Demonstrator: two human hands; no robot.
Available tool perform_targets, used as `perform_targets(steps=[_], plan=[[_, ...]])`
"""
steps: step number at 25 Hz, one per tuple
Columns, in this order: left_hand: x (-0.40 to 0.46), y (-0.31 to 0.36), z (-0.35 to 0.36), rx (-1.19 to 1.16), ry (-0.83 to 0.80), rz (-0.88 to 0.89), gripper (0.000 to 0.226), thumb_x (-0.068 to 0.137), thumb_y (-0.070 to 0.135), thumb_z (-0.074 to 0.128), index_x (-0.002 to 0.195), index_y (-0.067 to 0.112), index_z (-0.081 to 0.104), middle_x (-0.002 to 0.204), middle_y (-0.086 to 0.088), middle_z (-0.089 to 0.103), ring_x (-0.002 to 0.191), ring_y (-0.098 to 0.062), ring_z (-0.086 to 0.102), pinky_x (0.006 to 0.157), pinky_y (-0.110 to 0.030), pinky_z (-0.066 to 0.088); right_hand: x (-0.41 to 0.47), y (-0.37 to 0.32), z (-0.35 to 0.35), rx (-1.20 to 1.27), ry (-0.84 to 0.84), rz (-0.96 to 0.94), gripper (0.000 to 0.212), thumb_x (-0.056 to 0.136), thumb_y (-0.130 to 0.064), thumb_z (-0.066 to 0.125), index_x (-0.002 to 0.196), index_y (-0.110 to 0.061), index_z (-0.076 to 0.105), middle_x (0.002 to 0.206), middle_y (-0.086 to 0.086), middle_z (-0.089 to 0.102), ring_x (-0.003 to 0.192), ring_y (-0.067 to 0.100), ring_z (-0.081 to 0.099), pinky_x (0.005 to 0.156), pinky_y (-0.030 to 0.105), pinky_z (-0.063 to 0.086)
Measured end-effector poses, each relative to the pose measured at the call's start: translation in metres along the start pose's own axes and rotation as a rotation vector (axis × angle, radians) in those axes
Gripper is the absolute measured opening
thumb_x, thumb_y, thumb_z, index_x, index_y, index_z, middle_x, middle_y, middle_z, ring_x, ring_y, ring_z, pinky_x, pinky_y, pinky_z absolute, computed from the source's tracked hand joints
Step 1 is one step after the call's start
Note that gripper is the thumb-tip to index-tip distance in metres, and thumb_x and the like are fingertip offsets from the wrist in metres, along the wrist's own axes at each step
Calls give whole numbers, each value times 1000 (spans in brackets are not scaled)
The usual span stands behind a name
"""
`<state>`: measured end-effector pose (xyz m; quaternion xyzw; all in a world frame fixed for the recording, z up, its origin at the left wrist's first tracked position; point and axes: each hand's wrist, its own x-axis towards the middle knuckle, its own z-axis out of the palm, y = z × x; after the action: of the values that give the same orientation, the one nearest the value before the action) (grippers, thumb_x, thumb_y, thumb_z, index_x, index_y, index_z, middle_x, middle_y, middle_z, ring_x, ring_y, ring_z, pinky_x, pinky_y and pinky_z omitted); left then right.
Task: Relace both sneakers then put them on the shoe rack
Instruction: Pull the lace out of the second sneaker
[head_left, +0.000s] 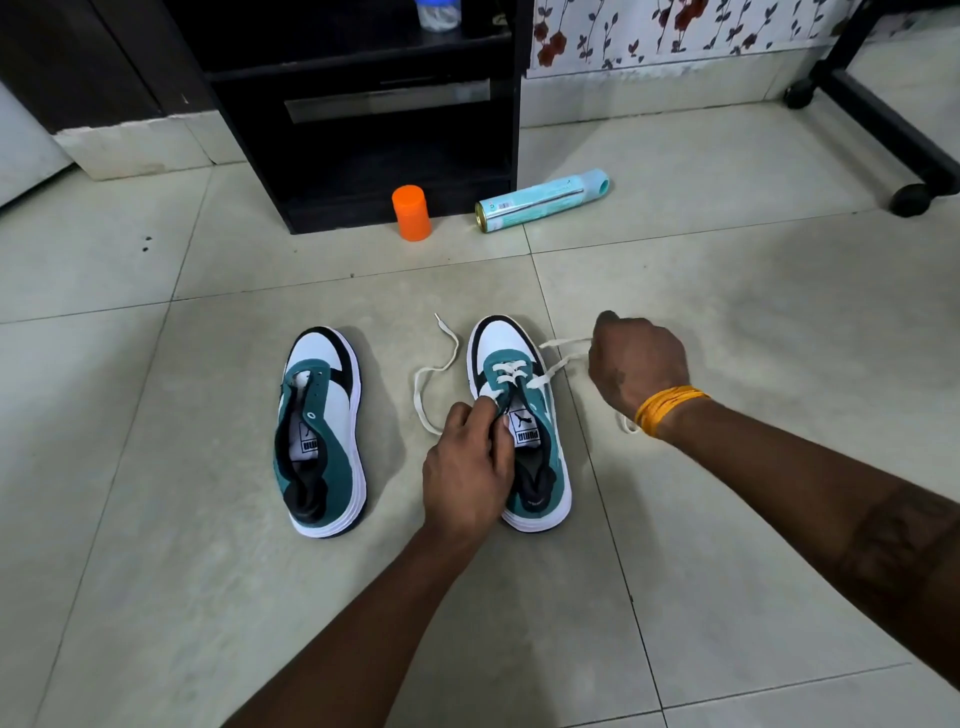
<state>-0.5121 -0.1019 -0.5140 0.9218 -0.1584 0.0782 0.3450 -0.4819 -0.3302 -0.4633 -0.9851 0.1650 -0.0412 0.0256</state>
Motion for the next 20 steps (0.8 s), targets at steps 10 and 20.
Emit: perform_targets(steps=[10, 20], plan=[[71, -13, -15, 134, -127, 308, 25, 92, 27, 56, 109, 21, 73, 105, 0, 67, 93, -26, 67, 70, -42, 58, -86, -45, 18, 471, 45, -207, 24, 90, -33, 66, 107, -19, 57, 103, 2, 60, 87, 28, 64, 66, 40, 51], [105, -5, -14, 212, -222, 480, 7, 79, 20, 63, 80, 14, 68, 88, -2, 65, 83, -27, 62, 64, -39, 51, -89, -51, 26, 497, 121, -138, 15, 91, -17, 62, 104, -13, 55, 100, 8, 57, 82, 33, 60, 61, 39, 44]])
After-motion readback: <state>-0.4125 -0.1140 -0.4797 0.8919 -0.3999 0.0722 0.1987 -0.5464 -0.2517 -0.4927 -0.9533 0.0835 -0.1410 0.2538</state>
